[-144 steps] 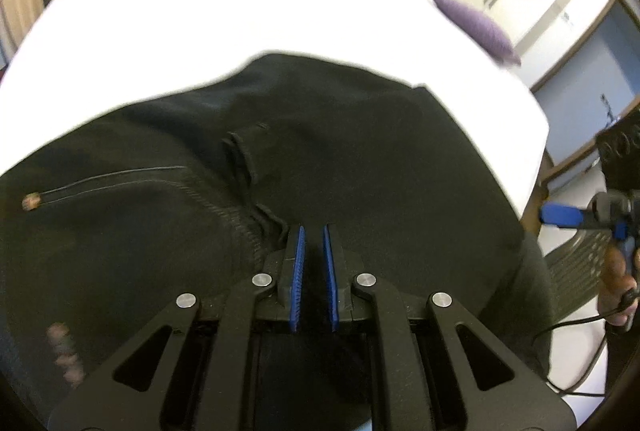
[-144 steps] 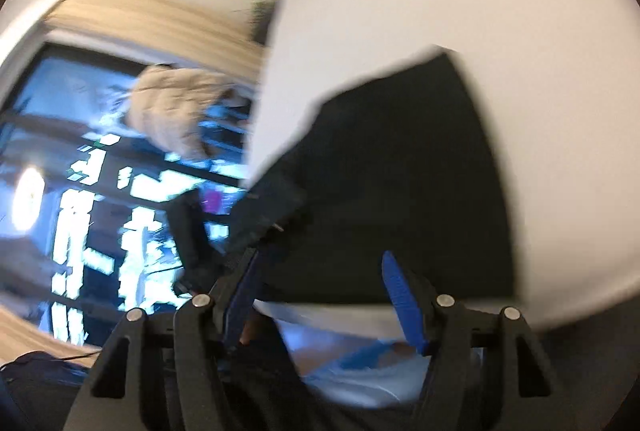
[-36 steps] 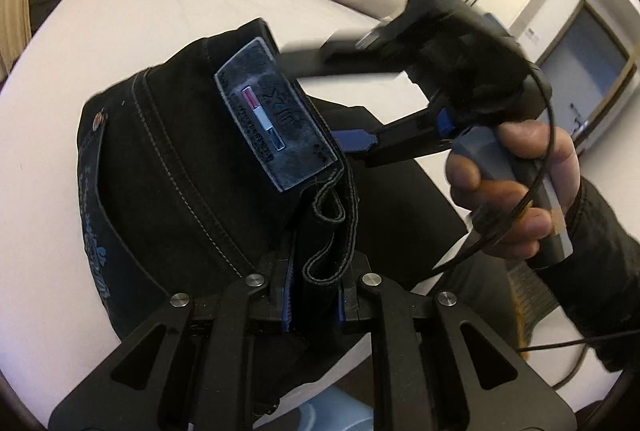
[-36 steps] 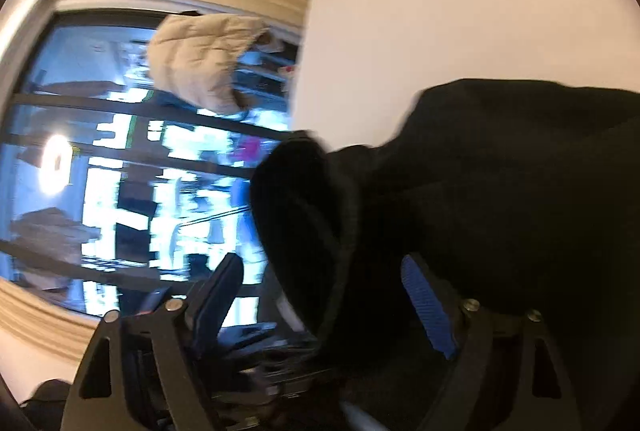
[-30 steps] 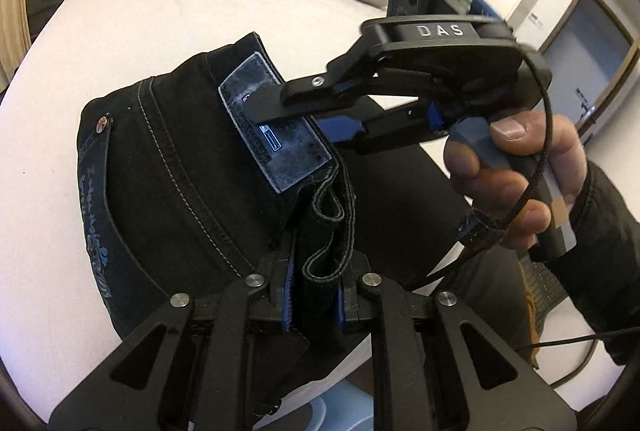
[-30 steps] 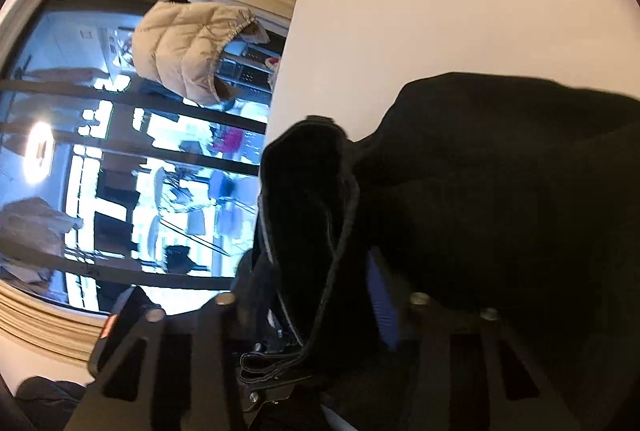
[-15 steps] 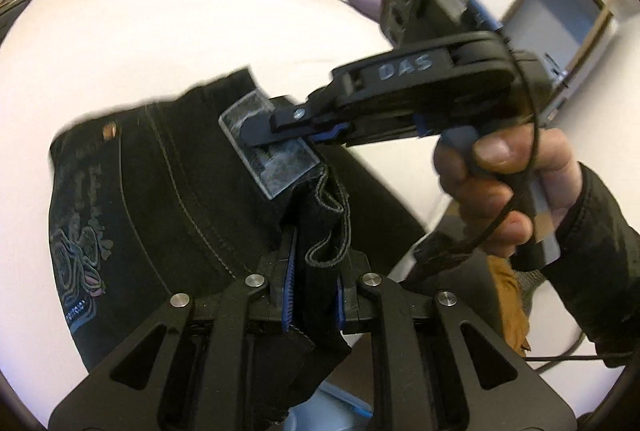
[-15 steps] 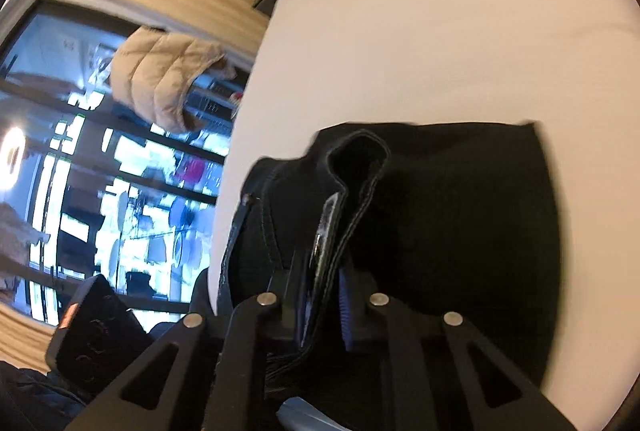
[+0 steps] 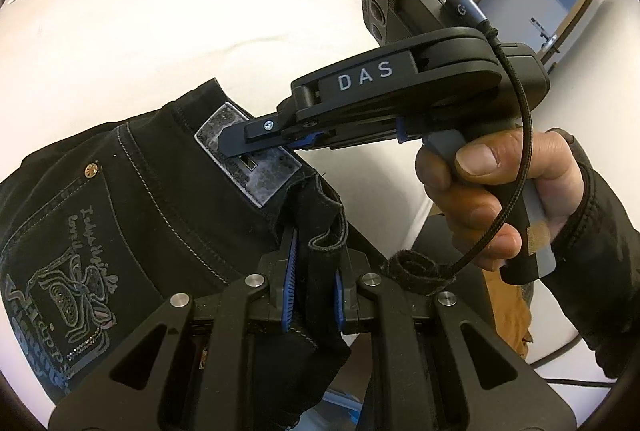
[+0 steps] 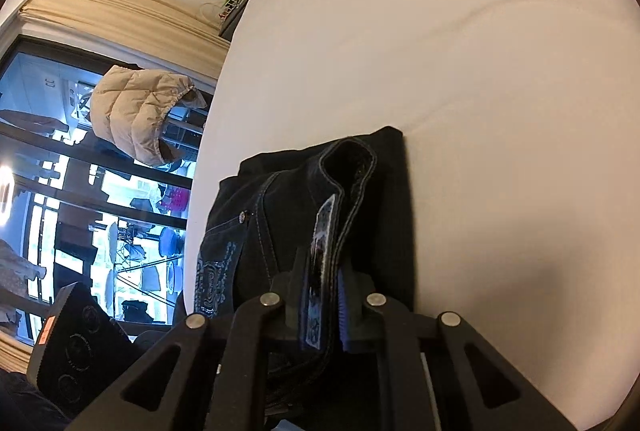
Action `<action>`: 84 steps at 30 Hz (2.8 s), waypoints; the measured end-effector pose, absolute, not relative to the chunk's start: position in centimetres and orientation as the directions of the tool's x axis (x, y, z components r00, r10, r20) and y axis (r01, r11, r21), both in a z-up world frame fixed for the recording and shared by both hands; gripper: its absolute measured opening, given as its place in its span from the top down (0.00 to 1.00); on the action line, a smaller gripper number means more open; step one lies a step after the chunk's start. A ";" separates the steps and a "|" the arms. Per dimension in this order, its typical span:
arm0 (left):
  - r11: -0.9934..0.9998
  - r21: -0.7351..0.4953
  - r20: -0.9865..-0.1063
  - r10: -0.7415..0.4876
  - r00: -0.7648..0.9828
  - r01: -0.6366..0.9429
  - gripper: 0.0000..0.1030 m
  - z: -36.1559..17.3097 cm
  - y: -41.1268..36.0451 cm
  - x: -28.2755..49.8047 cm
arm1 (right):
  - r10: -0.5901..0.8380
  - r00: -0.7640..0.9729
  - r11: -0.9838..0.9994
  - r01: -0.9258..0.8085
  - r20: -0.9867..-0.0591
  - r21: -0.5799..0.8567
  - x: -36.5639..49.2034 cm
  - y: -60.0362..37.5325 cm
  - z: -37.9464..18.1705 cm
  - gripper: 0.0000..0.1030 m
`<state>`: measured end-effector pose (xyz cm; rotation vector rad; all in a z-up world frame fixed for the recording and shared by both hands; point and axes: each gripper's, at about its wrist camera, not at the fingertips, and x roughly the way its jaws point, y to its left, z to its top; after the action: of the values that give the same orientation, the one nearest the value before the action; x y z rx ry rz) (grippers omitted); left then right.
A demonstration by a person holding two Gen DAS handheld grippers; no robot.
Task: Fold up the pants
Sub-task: 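Lower the folded jeans onto the bed with both grippers and release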
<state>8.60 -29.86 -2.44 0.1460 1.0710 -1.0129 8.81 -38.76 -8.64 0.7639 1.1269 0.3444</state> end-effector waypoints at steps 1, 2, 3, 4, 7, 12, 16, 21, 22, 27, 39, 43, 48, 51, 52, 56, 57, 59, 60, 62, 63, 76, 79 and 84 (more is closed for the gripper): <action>0.566 -0.350 -0.783 -0.614 0.099 0.746 0.87 -2.4 -30.0 8.7 | 0.605 0.412 0.705 0.121 -0.681 0.699 8.9 -38.7 -8.6 0.87; 0.567 -0.349 -0.783 -0.614 0.099 0.746 0.87 -2.4 -30.3 8.8 | 0.605 0.411 0.707 0.118 -0.682 0.698 8.9 -38.7 -8.6 0.87; 0.567 -0.349 -0.783 -0.614 0.100 0.746 0.87 -2.0 -29.9 8.8 | 0.604 0.410 0.708 0.117 -0.683 0.696 9.0 -38.5 -8.5 0.87; 0.567 -0.348 -0.783 -0.614 0.101 0.746 0.87 -2.0 -30.2 8.9 | 0.603 0.409 0.710 0.116 -0.684 0.695 9.0 -38.6 -8.4 0.87; 0.566 -0.347 -0.781 -0.616 0.104 0.748 0.87 -1.2 -29.8 9.2 | 0.599 0.408 0.717 0.112 -0.689 0.689 8.9 -38.8 -8.2 0.87; 0.561 -0.344 -0.781 -0.617 0.103 0.753 0.87 -1.2 -28.5 8.1 | 0.586 0.403 0.730 0.113 -0.703 0.674 8.6 -39.1 -8.1 0.87; 0.566 -0.340 -0.796 -0.598 0.091 0.751 0.87 -3.0 -28.4 7.7 | 0.582 0.390 0.731 0.134 -0.714 0.669 8.3 -39.4 -9.6 0.88; 0.568 -0.322 -0.809 -0.581 0.092 0.757 0.75 -4.0 -28.5 7.0 | 0.604 0.399 0.695 0.158 -0.690 0.701 7.9 -40.3 -11.1 0.84; 0.565 -0.323 -0.807 -0.583 0.091 0.759 0.68 -4.0 -28.4 6.8 | 0.611 0.401 0.684 0.167 -0.683 0.710 7.9 -40.6 -11.3 0.83; 0.533 -0.391 -0.784 -0.620 0.031 0.750 0.50 -3.2 -26.5 6.0 | 0.590 0.414 0.696 0.174 -0.693 0.696 7.4 -40.9 -10.5 0.77; 0.662 -0.473 -0.741 -0.656 0.144 0.581 0.38 -1.8 -14.2 9.5 | 0.566 0.447 0.736 0.104 -0.693 0.669 4.9 -38.6 -5.0 0.69; 0.702 -0.438 -0.797 -0.592 0.120 0.562 0.38 -5.2 -13.1 10.7 | 0.546 0.351 0.780 0.117 -0.760 0.614 4.1 -35.8 -7.6 0.72; 0.692 -0.371 -0.813 -0.565 0.143 0.619 0.38 -6.6 -12.2 9.3 | 0.538 0.393 0.758 0.161 -0.746 0.632 2.1 -36.7 -8.7 0.83; 0.688 -0.348 -0.821 -0.552 0.148 0.637 0.38 -6.2 -11.5 8.3 | 0.532 0.408 0.757 0.164 -0.742 0.633 0.9 -37.1 -8.5 0.83; 0.683 -0.338 -0.823 -0.548 0.148 0.648 0.38 -5.9 -11.5 8.0 | 0.531 0.411 0.757 0.163 -0.741 0.633 0.5 -37.1 -8.5 0.83; 0.649 -0.278 -0.830 -0.534 0.163 0.708 0.37 -5.4 -9.6 5.6 | 0.526 0.426 0.740 0.196 -0.736 0.643 -1.4 -37.9 -8.7 0.83; 0.640 -0.262 -0.831 -0.530 0.168 0.723 0.37 -5.1 -9.5 5.0 | 0.526 0.429 0.738 0.199 -0.734 0.645 -1.9 -38.1 -8.6 0.83; 0.635 -0.259 -0.825 -0.537 0.175 0.727 0.37 -4.1 -7.7 4.5 | 0.510 0.439 0.744 0.206 -0.740 0.635 -2.5 -38.3 -7.9 0.81; 0.642 -0.276 -0.818 -0.547 0.175 0.715 0.36 -3.3 -7.7 4.8 | 0.503 0.452 0.744 0.209 -0.737 0.635 -2.6 -38.5 -7.3 0.78; 0.665 -0.346 -0.788 -0.589 0.179 0.662 0.36 -2.0 -6.6 6.2 | 0.530 0.507 0.706 0.181 -0.680 0.685 -2.4 -39.1 -5.8 0.72; 0.673 -0.374 -0.779 -0.601 0.178 0.638 0.36 -1.8 -6.4 7.0 | 0.560 0.531 0.670 0.161 -0.636 0.724 -1.9 -39.2 -5.5 0.72; 0.757 -0.381 -0.817 -0.544 0.189 0.531 0.35 -3.7 -8.5 13.0 | 0.554 0.599 0.592 0.205 -0.579 0.779 3.7 -40.4 -7.2 0.29; 0.777 -0.361 -0.794 -0.546 0.268 0.515 0.18 -1.8 -6.6 12.0 | 0.523 0.628 0.595 0.214 -0.575 0.775 2.6 -42.4 -6.9 0.23; 0.841 -0.343 -0.823 -0.484 0.297 0.418 0.17 -1.9 -3.8 13.3 | 0.567 0.552 0.600 0.232 -0.611 0.766 3.7 -42.3 -8.7 0.23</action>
<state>13.32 -3.82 -1.91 -0.0672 1.1191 -0.5999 3.73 -42.33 -8.67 0.9417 0.9997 0.2371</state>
